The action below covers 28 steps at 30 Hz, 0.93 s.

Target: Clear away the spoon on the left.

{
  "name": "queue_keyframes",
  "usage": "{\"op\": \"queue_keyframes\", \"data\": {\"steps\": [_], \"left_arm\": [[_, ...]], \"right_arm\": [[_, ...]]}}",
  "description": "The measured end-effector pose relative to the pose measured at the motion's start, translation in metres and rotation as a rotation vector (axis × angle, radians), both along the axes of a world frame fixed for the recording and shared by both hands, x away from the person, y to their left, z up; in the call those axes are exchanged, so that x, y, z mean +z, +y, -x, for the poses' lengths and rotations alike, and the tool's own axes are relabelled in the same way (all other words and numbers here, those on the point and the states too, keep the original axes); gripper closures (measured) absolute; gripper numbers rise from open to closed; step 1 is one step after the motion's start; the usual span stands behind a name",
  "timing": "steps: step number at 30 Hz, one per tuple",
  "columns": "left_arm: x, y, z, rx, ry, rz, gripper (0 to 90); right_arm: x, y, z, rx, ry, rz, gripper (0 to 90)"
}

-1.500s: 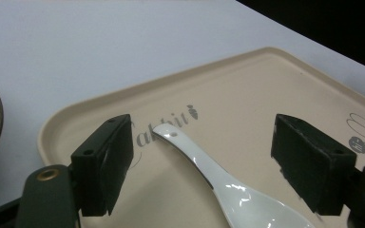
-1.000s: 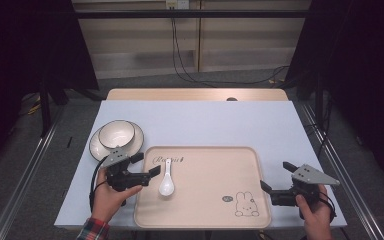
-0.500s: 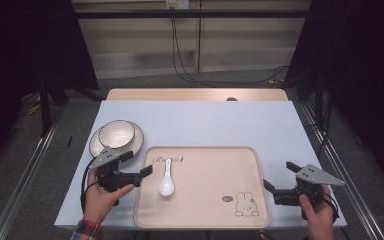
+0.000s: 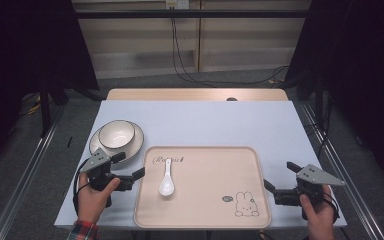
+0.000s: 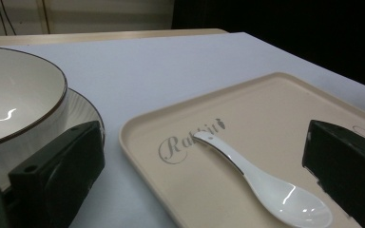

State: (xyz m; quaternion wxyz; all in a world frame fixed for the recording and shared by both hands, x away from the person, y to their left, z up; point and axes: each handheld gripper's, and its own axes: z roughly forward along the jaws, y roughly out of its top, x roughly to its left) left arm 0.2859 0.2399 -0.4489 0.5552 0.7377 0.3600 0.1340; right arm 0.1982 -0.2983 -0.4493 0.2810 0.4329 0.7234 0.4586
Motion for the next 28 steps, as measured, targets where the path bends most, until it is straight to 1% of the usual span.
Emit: {"op": "queue_keyframes", "data": {"steps": [2,5,7,9,10,11,12,15,16,17,18,19,23,26,28], "left_arm": [[0.0,0.001,0.0,-0.001,-0.002,0.005,0.1],[0.0,0.007,0.002,0.0,-0.015,-0.005,0.1],[-0.001,0.01,0.003,0.014,-0.014,-0.007,0.1],[-0.001,0.011,0.003,0.014,-0.015,-0.007,0.2],[-0.001,0.013,0.004,0.02,-0.015,-0.014,0.2],[-0.002,0.014,0.005,0.031,-0.014,-0.006,0.2],[-0.002,0.015,0.005,0.041,-0.018,-0.009,0.2],[-0.002,0.019,0.006,0.039,-0.031,-0.023,0.7],[-0.003,0.019,0.006,0.028,-0.029,-0.016,0.7],[-0.003,0.019,0.006,0.028,-0.029,-0.016,0.7],[-0.003,0.02,0.007,0.035,-0.029,-0.035,0.7],[-0.004,0.022,0.006,0.026,-0.029,-0.05,0.7],[-0.004,0.022,0.007,0.03,-0.021,-0.059,0.8],[-0.004,0.023,0.007,0.024,-0.02,-0.082,0.8],[-0.005,0.023,0.007,0.021,-0.021,-0.076,0.8]], "right_arm": [[0.0,0.001,-0.001,0.001,0.002,0.009,0.7],[-0.002,0.001,-0.002,0.005,0.006,0.014,0.7],[-0.002,0.002,-0.003,0.009,0.006,0.013,0.8],[-0.002,0.002,-0.003,0.007,0.006,0.015,0.8],[-0.002,0.002,-0.003,0.009,0.005,0.015,0.7],[-0.002,0.002,-0.003,0.007,0.004,0.018,0.7],[-0.002,0.003,-0.003,0.008,0.005,0.018,0.7],[-0.002,0.003,-0.003,0.009,0.001,0.021,0.8],[-0.002,0.003,-0.004,0.008,0.002,0.022,0.8],[-0.002,0.003,-0.004,0.01,0.004,0.022,0.8],[-0.002,0.003,-0.004,0.01,0.004,0.022,0.8],[-0.002,0.003,-0.004,0.009,0.003,0.023,0.8],[-0.003,0.002,-0.005,0.009,0.008,0.023,0.8],[-0.004,0.003,-0.007,0.012,0.011,0.025,0.8],[-0.004,0.004,-0.008,0.014,0.011,0.029,0.8]]}}
